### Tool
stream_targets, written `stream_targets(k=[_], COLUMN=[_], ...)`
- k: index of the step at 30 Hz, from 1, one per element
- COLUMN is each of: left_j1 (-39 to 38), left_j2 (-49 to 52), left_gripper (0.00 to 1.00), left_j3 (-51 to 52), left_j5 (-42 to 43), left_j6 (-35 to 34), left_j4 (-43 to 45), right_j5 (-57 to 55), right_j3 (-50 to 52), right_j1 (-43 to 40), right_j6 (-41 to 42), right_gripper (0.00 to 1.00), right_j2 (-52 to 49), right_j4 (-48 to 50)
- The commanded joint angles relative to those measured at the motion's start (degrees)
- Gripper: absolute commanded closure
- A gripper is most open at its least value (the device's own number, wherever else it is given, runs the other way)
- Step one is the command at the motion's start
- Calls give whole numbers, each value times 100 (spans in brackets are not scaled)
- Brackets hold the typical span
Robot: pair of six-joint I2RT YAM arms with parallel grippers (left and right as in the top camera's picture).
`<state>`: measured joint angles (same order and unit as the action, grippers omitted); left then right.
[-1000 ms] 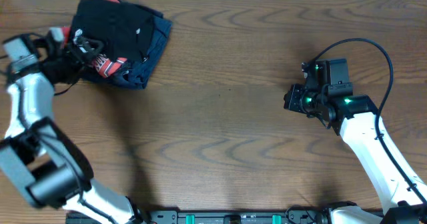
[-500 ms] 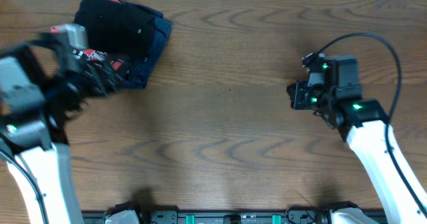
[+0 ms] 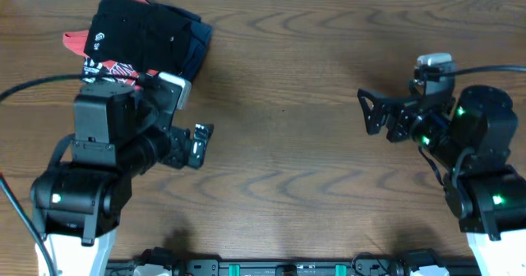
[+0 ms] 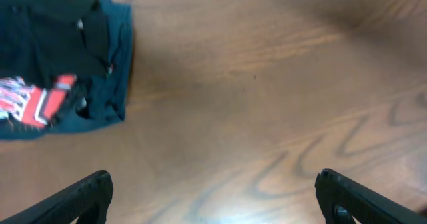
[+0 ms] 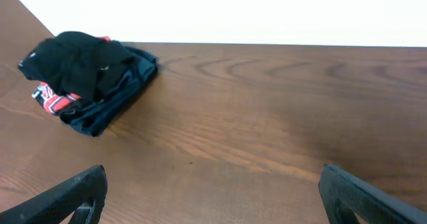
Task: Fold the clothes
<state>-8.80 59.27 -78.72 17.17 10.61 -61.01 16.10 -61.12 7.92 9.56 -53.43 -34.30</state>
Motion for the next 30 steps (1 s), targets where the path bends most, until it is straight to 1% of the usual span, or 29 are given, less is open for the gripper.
stream_targets(k=[1,7,11,15,18,21,24,27,30], left_j1=[-28,-28,-28,-28,-28,-28,-28,-28,-28], left_j2=[101,184,188,195,199,201,205,205,205], left_gripper=[2,2,2,2,2,2,2,2,2], left_j3=[-26,-26,-26,-26,-26,-26,-26,-26,-26], left_j5=[-55,-55,-55,-55,-55,-55,-55,-55,-55], left_j6=[94,94,94,94,94,94,94,94,94], left_j4=[24,22,22,22,22,22,22,22,22], right_j5=[52,632,656,549,516,516,516,516,514], right_j3=[-63,-63,-63,-63,-63,-63,22,420,1228], right_j1=[-24,-24,-24,-42,-46,-37,-35,-37,-37], right_j6=[-81,330,323,192,-413,-1399,-2157,-2754,-3139], right_gripper=[1,1,1,1,1,1,1,1,1], right_j2=[105,120,83,72,164,470,876,1401,2079], right_j4=[-87,-402,-586,-518,-249,-55,-42,219,507])
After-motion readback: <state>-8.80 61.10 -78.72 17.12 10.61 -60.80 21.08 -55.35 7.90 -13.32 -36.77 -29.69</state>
